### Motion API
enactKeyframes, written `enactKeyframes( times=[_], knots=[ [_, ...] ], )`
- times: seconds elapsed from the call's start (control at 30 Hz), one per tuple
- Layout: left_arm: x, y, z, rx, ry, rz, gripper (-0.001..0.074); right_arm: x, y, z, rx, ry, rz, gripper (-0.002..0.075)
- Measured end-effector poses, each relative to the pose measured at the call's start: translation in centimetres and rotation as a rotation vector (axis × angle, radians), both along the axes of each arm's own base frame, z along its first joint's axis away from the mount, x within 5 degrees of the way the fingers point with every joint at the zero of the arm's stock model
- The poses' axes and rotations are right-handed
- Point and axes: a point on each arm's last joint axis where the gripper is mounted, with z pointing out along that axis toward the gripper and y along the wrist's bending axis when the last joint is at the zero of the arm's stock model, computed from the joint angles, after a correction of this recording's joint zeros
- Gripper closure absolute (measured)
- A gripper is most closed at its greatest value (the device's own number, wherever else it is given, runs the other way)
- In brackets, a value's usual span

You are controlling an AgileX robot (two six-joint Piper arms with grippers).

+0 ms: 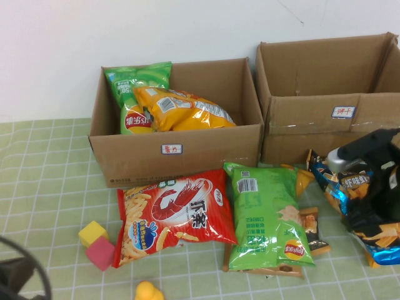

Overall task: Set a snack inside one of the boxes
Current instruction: Pick up the potato chip

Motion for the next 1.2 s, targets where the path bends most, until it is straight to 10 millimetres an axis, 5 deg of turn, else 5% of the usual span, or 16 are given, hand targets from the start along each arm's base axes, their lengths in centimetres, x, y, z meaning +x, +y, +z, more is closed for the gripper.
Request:
enactKeyframes(
  times=[0.3, 0.5, 0.7, 0.87, 1.0, 1.13, 1.2],
  knots=[
    [5.3, -1.6, 2.3, 0.037, 0.171, -0.205, 0.0737, -3.1, -0.1, 6.4, 0.149, -0.095, 0.016, 0.0228],
    [9.8, -5.6, 1.6, 0.088, 0.212, -0.385, 0.0737, -6.5, -1.1, 8.6, 0.197, -0.152, 0.027, 0.0247],
    [13.0, -10.8, -1.0, 0.231, 0.238, -0.568, 0.0737, -10.3, -2.4, 8.5, 0.208, -0.174, 0.031, 0.0252],
    [15.1, -13.3, -3.4, 0.373, 0.282, -0.653, 0.0731, -13.1, -3.4, 6.7, 0.202, -0.145, 0.028, 0.0252],
    [16.5, -14.2, -4.7, 0.405, 0.311, -0.672, 0.0590, -14.9, -4.0, 5.5, 0.194, -0.113, 0.026, 0.0253],
    [17.4, -14.5, -6.4, 0.453, 0.317, -0.689, 0.0224, -16.0, -4.5, 4.8, 0.191, -0.106, 0.027, 0.0253],
    [17.7, -14.5, -7.0, 0.485, 0.309, -0.702, 0.0118, -16.3, -4.6, 4.6, 0.192, -0.112, 0.029, 0.0253]
  ],
)
